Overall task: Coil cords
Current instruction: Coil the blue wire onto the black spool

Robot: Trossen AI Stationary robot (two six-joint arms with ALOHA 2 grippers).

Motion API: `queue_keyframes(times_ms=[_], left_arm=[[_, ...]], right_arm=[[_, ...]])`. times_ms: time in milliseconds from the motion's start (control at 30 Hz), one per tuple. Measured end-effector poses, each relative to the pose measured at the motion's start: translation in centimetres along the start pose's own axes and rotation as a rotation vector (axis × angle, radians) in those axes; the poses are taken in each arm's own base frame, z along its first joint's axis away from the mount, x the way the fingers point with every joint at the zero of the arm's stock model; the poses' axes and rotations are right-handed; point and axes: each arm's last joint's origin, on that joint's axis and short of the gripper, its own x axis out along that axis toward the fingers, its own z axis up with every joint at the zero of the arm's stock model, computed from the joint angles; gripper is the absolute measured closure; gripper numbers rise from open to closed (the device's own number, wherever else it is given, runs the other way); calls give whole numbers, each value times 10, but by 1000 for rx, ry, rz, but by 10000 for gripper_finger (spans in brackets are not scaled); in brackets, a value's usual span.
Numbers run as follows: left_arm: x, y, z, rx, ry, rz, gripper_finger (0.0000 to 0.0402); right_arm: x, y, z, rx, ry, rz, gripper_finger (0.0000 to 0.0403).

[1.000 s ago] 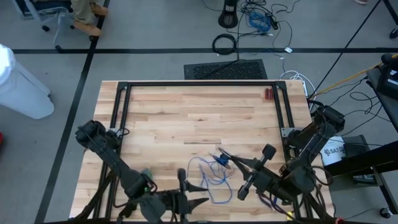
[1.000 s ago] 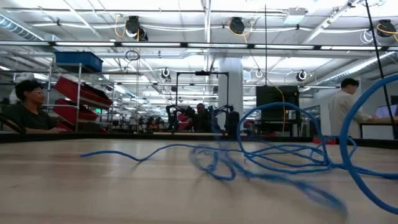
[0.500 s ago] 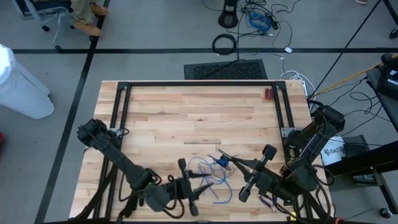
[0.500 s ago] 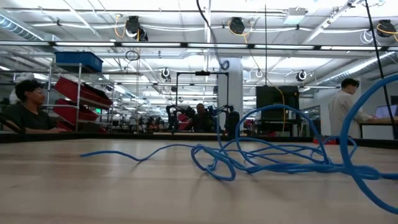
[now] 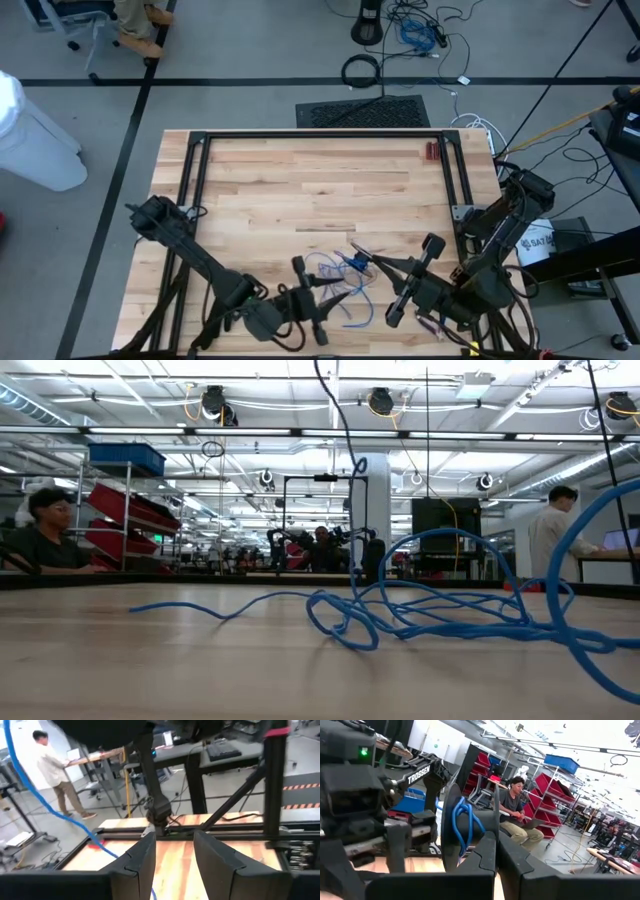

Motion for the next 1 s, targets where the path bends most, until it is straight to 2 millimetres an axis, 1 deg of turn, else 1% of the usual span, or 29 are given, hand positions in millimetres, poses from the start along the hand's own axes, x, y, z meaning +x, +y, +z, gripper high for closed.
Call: queue_keyframes(times_ms=[267,400,500,600,700,833,900,1000], left_arm=[[6,5,-9,-1,60,40,261],[9,7,-11,-39,68,49,261],[9,7,-13,-17,83,48,261],[8,7,-15,4,97,55,250],[10,10,-15,-23,96,100,229],[13,12,-16,-43,98,113,207],[14,13,-16,-47,98,117,203],[20,17,-17,-100,98,134,202]], right_arm=[[0,0,0,0,0,0,403],[0,0,0,-1,0,0,403],[0,0,0,-4,0,1,403],[0,0,0,-4,0,1,403],[0,0,0,-4,0,1,403],[-2,0,0,-3,-1,5,403],[-2,1,0,-4,-2,6,403],[-2,0,0,-4,-2,6,403]])
